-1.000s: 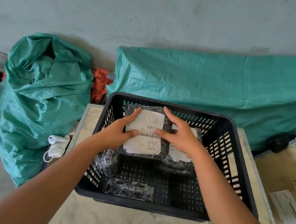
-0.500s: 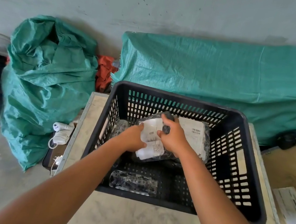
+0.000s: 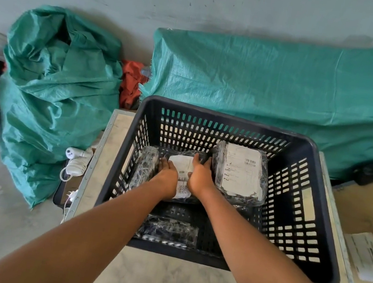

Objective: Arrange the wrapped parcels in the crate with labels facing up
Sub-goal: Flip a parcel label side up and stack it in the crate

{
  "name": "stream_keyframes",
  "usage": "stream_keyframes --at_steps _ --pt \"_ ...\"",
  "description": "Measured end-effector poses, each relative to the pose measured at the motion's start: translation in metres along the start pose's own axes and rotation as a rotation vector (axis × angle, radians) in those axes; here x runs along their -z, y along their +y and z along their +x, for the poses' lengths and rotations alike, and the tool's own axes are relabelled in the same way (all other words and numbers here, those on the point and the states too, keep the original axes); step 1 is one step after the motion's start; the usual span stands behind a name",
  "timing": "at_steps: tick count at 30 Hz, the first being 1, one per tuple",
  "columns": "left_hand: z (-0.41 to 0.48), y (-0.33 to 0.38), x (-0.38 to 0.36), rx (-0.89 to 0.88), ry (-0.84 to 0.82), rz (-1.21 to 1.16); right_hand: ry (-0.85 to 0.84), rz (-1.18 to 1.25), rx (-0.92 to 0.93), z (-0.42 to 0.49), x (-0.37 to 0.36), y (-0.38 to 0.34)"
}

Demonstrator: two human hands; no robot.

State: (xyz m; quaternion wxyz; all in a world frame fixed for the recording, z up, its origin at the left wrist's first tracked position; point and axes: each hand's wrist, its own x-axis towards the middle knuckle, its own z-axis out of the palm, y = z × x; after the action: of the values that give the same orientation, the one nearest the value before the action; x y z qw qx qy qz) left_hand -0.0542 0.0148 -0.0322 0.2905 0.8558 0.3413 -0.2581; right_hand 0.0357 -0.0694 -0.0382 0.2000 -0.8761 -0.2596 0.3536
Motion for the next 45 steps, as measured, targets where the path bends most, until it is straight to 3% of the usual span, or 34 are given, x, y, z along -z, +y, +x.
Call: stream_keyframes --at_steps 3,8,20,27,32,39,41,45 --pt "0.008 0.002 -0.004 0.033 0.001 0.059 -0.078 -0.17 -0.032 0.002 -0.003 0.003" --pt "0.018 0.003 -0.01 0.029 -0.022 0.182 -0.12 -0.25 -0.069 0.011 -0.023 0.007" --pt "0.033 -0.003 -0.014 -0.006 0.05 0.202 0.006 -0.137 -0.023 0.024 -0.031 0.023" --pt "0.006 0.002 0.011 -0.147 0.088 0.113 0.016 -0.115 -0.008 0.019 -0.029 0.024" --pt "-0.039 -0.004 0.059 -0.216 0.275 -0.021 0.024 -0.082 0.03 0.012 -0.03 0.022" --pt "-0.103 -0.051 0.105 -0.428 0.696 -0.187 0.117 0.161 0.228 -0.009 -0.009 -0.005" --pt "-0.108 -0.065 0.105 -0.384 0.678 -0.208 0.12 0.212 0.273 -0.017 -0.008 -0.024" --pt "-0.109 -0.082 0.098 -0.202 0.487 -0.193 -0.051 0.306 0.396 -0.033 -0.021 -0.051"
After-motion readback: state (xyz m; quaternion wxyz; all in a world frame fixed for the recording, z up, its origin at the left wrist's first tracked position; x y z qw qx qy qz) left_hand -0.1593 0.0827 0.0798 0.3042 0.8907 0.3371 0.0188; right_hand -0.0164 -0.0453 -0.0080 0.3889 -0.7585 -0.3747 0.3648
